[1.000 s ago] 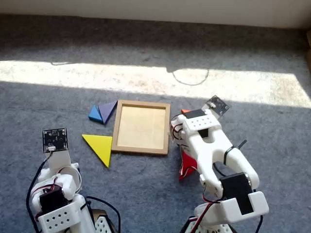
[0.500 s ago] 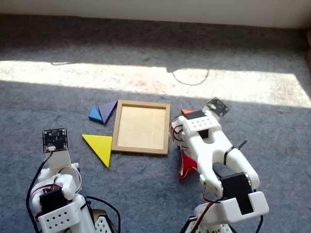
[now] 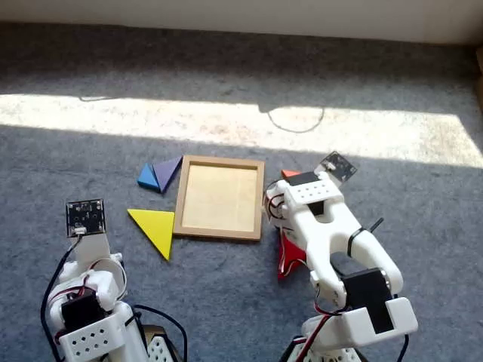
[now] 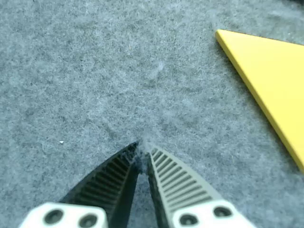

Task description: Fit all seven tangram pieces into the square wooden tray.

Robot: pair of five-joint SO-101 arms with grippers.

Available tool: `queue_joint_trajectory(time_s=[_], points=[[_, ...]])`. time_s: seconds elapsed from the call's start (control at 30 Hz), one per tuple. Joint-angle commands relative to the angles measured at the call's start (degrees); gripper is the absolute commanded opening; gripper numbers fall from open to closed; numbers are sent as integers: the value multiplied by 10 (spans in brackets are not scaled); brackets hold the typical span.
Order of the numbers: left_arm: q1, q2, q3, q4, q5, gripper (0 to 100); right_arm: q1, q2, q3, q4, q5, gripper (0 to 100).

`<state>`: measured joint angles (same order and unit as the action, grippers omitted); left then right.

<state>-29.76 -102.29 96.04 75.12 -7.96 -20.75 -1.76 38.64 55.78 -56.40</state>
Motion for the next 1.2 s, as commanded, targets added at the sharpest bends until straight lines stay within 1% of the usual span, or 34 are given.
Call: queue_joint_trajectory(time_s=[0.0,0.2,0.33,0.47,0.93,1.03,1.17], points=[[-8,-18,12,4,-1,7,5,-3,1,0,26,305],[-8,-18,12,4,-1,7,5,-3,2,0,37,305],[-8,-18,12,4,-1,7,4,-3,1,28,38,305],[-8,-18,12,4,-1,7,4,-3,1,36,62,306],[-8,-18,12,4,-1,7,-5,-7,1,41,67,301],[-8,-18,12,4,-1,7,-11,-8,-3,71,67,252],[-8,-18,12,4,-1,7,-12,-8,-5,95,102,199]])
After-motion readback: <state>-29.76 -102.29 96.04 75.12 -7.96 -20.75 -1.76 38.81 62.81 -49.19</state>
